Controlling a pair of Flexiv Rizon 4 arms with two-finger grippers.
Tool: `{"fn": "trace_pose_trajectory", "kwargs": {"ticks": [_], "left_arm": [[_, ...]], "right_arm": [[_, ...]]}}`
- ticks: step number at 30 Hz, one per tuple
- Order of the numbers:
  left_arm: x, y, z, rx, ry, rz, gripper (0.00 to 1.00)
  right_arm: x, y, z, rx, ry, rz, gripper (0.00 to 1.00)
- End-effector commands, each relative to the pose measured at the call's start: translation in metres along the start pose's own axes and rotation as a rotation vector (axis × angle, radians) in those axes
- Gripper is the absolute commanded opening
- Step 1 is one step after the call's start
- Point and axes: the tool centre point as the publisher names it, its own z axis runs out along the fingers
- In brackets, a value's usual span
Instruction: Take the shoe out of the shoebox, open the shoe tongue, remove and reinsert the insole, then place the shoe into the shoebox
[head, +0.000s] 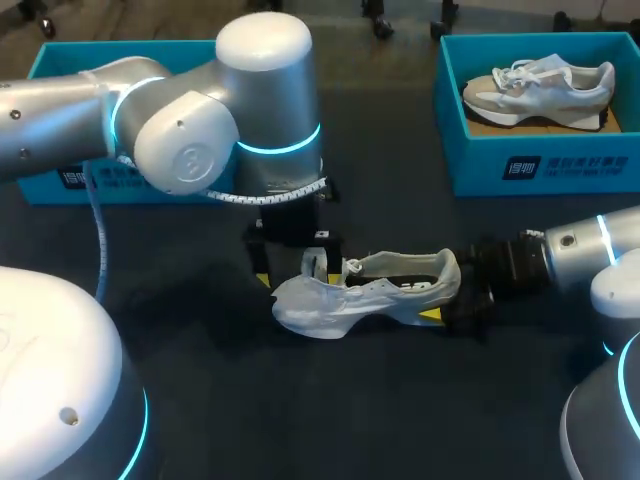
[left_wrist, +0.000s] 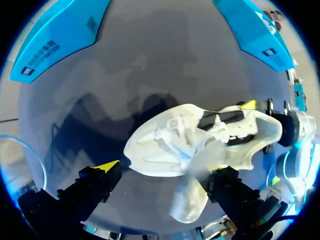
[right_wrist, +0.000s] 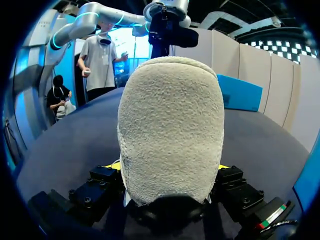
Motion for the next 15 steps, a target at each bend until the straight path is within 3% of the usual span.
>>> {"fn": "trace_pose_trajectory", "kwargs": {"ticks": [1, 10, 15], "left_arm": [[0.003, -0.001, -0.008, -0.009, 0.014, 0.027, 1.0], [0.026, -0.009, -0.031, -0.023, 0.021, 0.247, 1.0], [0.037, -0.016, -0.047, 0.021, -0.003, 0.411, 1.0]], "right_arm": [[0.001, 0.001, 0.001, 0.004, -0.002, 0.0, 0.0], [0.001, 0.001, 0.001, 0.004, -0.002, 0.0, 0.0], [0.001, 0.001, 0.001, 0.004, -0.002, 0.0, 0.0]]}}
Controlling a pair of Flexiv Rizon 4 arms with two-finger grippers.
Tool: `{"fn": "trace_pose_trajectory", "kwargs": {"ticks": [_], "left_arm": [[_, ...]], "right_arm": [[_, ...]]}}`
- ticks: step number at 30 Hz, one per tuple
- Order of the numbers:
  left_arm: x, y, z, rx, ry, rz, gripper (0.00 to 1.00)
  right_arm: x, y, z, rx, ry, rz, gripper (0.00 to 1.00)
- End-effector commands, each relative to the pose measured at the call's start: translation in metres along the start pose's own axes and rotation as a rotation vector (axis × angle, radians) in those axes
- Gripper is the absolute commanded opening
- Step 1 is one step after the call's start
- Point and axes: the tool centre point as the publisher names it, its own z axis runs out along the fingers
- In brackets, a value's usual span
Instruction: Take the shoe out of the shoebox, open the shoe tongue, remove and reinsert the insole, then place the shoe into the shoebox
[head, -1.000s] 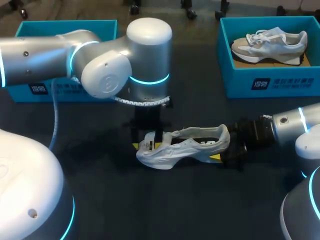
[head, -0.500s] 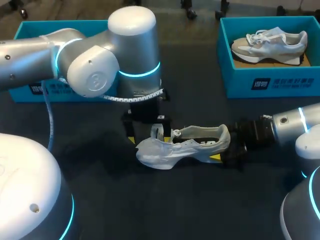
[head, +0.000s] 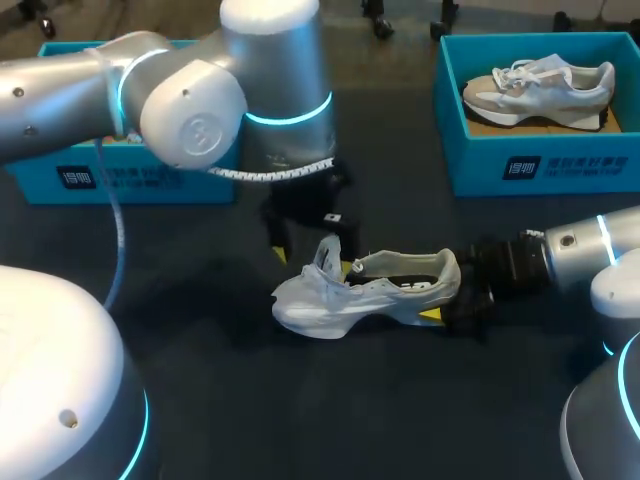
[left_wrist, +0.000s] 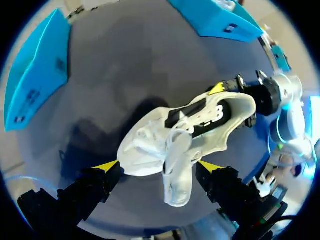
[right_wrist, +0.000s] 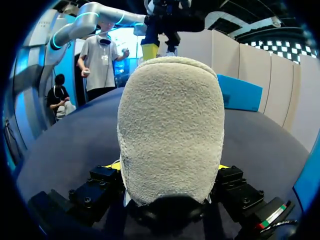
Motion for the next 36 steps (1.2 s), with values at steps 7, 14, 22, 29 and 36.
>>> {"fn": "trace_pose_trajectory", "kwargs": {"ticks": [7, 14, 22, 29, 36], "left_arm": [[0.023, -0.024, -0.036, 0.031, 0.003, 0.27, 1.0], [0.05, -0.033, -0.043, 0.059, -0.031, 0.421, 0.67], [0.075, -0.041, -0.055, 0.075, -0.025, 0.635, 0.0], [0.101, -0.044, -0.054, 0.042, 0.03, 0.744, 0.0], [0.101, -0.044, -0.054, 0.042, 0.03, 0.744, 0.0]], "right_arm": [[0.001, 0.001, 0.001, 0.004, -0.002, 0.0, 0.0], [0.001, 0.001, 0.001, 0.004, -0.002, 0.0, 0.0], [0.001, 0.001, 0.001, 0.004, -0.002, 0.0, 0.0], [0.001, 0.001, 0.001, 0.004, -0.002, 0.0, 0.0], [0.001, 0.001, 0.001, 0.004, -0.002, 0.0, 0.0]]}}
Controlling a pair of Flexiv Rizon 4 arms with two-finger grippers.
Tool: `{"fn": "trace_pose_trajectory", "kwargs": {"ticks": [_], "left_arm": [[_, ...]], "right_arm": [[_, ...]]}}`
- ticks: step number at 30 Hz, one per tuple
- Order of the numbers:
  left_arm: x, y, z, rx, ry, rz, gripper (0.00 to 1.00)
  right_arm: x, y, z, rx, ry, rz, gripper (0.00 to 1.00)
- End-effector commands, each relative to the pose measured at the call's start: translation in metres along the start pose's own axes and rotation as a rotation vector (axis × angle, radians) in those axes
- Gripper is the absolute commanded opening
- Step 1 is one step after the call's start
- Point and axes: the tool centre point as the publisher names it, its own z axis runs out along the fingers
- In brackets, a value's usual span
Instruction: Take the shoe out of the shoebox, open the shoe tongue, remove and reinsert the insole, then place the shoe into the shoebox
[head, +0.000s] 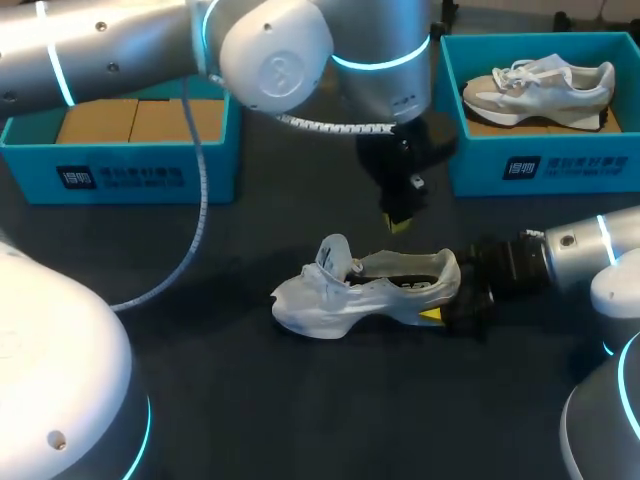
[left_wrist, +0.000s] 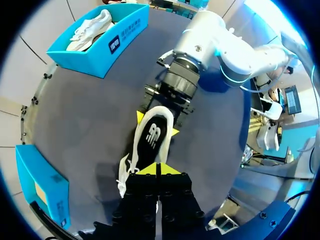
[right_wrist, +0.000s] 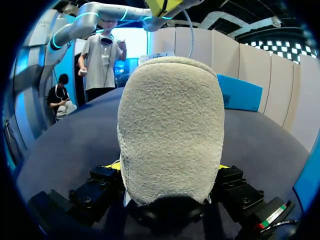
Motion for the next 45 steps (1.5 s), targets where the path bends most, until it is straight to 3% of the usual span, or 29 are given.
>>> {"fn": "trace_pose_trajectory", "kwargs": {"ticks": [1, 16, 21, 24, 26, 41, 45], "left_arm": [[0.0, -0.002, 0.0, -0.005, 0.0, 0.0, 0.0], [0.0, -0.002, 0.0, -0.005, 0.0, 0.0, 0.0], [-0.002, 0.0, 0.014, -0.009, 0.016, 0.126, 0.0], [-0.001, 0.002, 0.02, 0.042, 0.06, 0.288, 0.0], [-0.001, 0.004, 0.025, 0.019, 0.076, 0.388, 0.0], [-0.001, 0.004, 0.025, 0.019, 0.076, 0.388, 0.0], [-0.007, 0.001, 0.044, 0.038, 0.026, 0.374, 0.0]], "right_arm": [[0.001, 0.001, 0.001, 0.004, -0.002, 0.0, 0.0], [0.001, 0.001, 0.001, 0.004, -0.002, 0.0, 0.0], [0.001, 0.001, 0.001, 0.004, -0.002, 0.0, 0.0], [0.001, 0.001, 0.001, 0.004, -0.002, 0.0, 0.0], [0.001, 0.001, 0.001, 0.004, -0.002, 0.0, 0.0], [0.001, 0.001, 0.001, 0.004, -0.002, 0.0, 0.0], [0.001, 0.001, 0.001, 0.004, -0.002, 0.0, 0.0]]}}
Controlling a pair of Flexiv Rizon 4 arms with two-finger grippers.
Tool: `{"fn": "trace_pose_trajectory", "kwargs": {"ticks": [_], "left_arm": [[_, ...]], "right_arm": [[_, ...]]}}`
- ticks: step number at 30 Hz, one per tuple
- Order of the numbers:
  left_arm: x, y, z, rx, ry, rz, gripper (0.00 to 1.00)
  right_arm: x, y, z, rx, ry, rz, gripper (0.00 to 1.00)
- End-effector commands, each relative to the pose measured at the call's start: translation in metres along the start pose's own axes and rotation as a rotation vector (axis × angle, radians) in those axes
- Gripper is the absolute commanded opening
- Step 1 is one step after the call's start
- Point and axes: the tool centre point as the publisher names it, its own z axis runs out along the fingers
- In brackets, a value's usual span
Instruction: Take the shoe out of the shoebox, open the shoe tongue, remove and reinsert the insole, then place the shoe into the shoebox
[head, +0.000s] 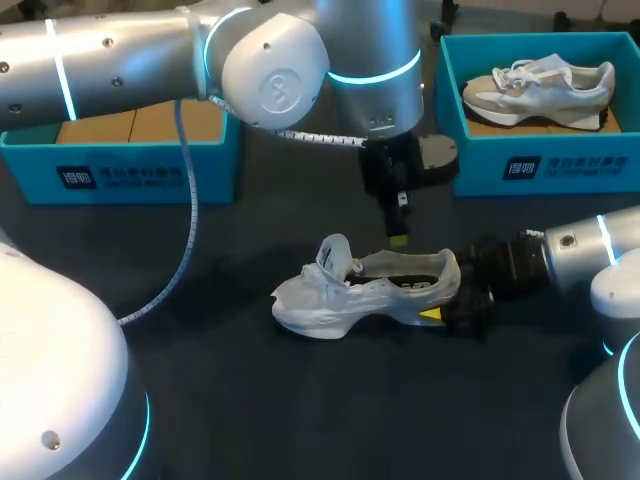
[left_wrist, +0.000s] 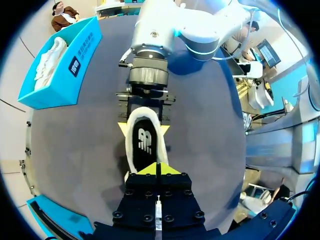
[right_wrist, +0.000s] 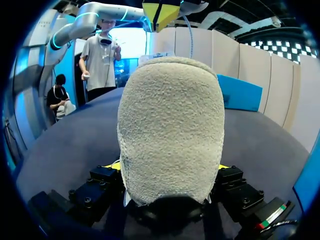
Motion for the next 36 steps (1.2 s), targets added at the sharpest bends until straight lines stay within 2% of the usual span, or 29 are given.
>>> {"fn": "trace_pose_trajectory", "kwargs": {"ticks": [1, 9, 19, 36], "left_arm": [[-0.004, 0.002, 0.02, 0.027, -0.007, -0.018, 0.0], [-0.012, 0.003, 0.048, 0.007, 0.029, -0.008, 0.0], [-0.009, -0.001, 0.079, -0.026, 0.046, 0.037, 0.0], [0.001, 0.02, 0.1, -0.057, 0.078, 0.062, 0.0]], "right_arm": [[0.001, 0.001, 0.001, 0.004, -0.002, 0.0, 0.0], [0.001, 0.001, 0.001, 0.004, -0.002, 0.0, 0.0], [0.001, 0.001, 0.001, 0.004, -0.002, 0.0, 0.0], [0.001, 0.001, 0.001, 0.004, -0.002, 0.0, 0.0]]}}
